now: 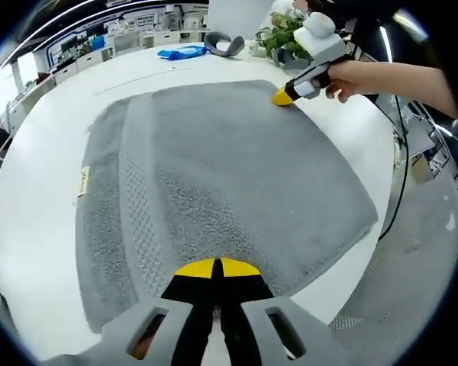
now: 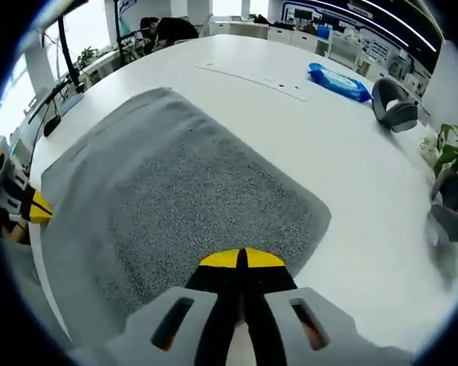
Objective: Fold the towel on the table until its edges align and the towel forms a compact rectangular stack.
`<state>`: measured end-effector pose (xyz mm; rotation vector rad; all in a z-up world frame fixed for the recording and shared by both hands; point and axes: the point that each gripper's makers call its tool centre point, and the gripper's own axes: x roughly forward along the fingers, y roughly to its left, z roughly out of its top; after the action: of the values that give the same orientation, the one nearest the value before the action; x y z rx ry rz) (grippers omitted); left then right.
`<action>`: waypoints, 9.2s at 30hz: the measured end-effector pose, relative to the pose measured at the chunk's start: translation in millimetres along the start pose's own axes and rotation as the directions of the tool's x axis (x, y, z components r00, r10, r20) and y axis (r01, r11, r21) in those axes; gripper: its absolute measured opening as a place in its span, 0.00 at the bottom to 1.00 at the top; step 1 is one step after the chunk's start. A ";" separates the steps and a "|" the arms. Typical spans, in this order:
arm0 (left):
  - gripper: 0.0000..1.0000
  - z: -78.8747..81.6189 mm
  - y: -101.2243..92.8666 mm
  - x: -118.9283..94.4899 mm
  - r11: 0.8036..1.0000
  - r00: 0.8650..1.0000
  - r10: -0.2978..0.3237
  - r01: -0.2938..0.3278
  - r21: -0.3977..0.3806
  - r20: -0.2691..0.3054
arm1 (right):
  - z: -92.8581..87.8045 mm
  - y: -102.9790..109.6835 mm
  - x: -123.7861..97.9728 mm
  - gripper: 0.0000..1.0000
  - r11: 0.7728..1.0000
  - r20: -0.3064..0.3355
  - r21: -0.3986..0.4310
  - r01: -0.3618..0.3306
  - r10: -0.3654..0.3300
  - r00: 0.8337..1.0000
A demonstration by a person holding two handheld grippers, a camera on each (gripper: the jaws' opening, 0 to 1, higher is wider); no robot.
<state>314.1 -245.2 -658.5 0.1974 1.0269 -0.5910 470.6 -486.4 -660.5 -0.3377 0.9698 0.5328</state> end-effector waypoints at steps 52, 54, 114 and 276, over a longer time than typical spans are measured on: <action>0.00 29.1 8.1 17.3 0.981 0.993 0.056 -0.035 0.192 -0.104 | -66.3 1.9 -41.8 0.00 0.981 0.030 0.187 0.058 -0.065 0.997; 0.00 31.3 9.9 18.6 0.982 0.994 0.053 -0.034 0.188 -0.098 | -68.2 3.0 -43.4 0.00 0.979 0.034 0.195 0.061 -0.069 0.997; 0.00 64.6 15.8 38.3 0.956 0.993 0.050 -0.017 0.293 -0.103 | -105.3 28.9 -68.5 0.00 0.932 0.081 0.357 0.063 -0.098 0.992; 0.19 101.2 -68.1 -4.6 0.919 0.971 -0.203 0.145 0.367 0.124 | -143.8 99.0 -107.3 0.11 0.968 -0.078 -0.077 -0.238 0.232 0.970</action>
<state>350.5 -342.6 -594.5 0.3738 0.7792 -0.9425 267.0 -506.2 -649.1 -0.3210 1.0622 0.7853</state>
